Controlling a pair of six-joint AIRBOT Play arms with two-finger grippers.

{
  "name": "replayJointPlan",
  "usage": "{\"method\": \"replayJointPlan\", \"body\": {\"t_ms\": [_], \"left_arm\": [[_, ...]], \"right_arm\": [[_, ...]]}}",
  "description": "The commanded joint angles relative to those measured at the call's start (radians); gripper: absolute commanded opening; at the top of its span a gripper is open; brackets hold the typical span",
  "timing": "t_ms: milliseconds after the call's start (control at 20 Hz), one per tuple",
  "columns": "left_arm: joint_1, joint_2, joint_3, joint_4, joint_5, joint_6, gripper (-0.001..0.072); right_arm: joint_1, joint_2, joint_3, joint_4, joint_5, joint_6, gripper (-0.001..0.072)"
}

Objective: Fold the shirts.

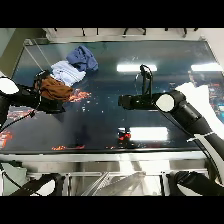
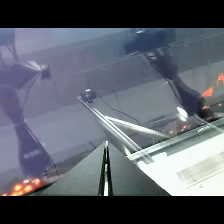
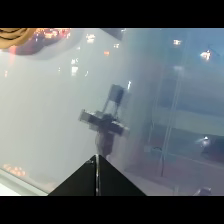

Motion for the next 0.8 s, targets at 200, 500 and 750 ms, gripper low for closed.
{"method": "replayJointPlan", "body": {"t_ms": [200,500,750], "left_arm": [[0.021,0.001,0.01,0.039,0.071,0.0,0.0014],[0.206,-0.104,0.11,0.148,0.434,-0.146,0.0477],[0.369,-0.495,0.332,0.021,0.417,-0.137,0.0621]], "right_arm": [[0.001,-0.008,0.0,0.0,0.0,0.0,0.0037],[0.001,-0.008,0.0,0.0,0.0,0.0,0.0037],[0.001,-0.008,0.0,0.0,0.0,0.0,0.0037]]}}
